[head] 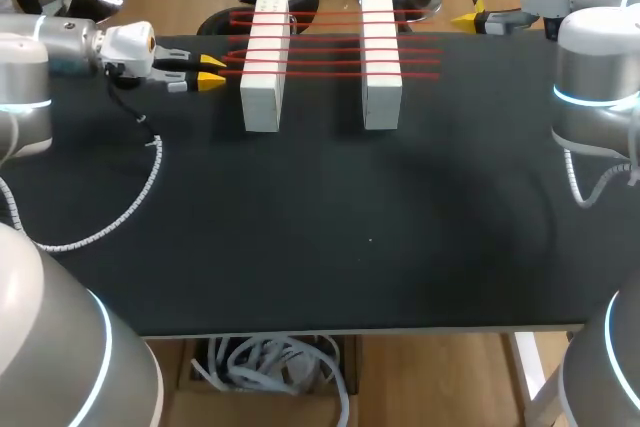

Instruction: Grab the tape and strap the tape.

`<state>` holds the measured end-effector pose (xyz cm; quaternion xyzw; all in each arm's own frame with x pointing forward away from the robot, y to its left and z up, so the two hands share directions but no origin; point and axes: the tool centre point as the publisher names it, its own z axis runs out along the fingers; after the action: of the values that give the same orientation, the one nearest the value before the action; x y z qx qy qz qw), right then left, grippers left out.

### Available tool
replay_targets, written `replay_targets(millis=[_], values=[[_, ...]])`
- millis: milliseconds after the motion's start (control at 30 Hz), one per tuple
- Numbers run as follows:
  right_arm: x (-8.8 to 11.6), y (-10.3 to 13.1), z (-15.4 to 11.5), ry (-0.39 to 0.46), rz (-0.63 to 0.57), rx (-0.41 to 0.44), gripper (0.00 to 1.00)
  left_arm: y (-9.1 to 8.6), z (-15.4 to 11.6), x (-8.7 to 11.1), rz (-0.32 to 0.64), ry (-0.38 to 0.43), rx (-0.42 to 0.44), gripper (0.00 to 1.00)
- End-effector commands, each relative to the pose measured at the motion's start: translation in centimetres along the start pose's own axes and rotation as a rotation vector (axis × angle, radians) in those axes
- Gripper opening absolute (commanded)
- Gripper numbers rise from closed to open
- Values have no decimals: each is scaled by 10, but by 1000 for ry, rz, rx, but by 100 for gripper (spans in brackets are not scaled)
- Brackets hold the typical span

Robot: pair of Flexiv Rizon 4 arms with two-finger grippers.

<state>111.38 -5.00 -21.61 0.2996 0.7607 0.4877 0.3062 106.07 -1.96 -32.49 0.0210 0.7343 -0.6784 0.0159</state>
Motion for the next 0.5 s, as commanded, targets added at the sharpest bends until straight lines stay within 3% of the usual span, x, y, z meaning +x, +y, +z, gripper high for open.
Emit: replay_targets(millis=[33,367,500], values=[[0,0,0,0,0,0,100,4,0,-3,-1,6,10,20],[0,0,0,0,0,0,100,4,2,-2,0,7,17,13],[0,0,0,0,0,0,100,4,2,-2,0,8,16,5]])
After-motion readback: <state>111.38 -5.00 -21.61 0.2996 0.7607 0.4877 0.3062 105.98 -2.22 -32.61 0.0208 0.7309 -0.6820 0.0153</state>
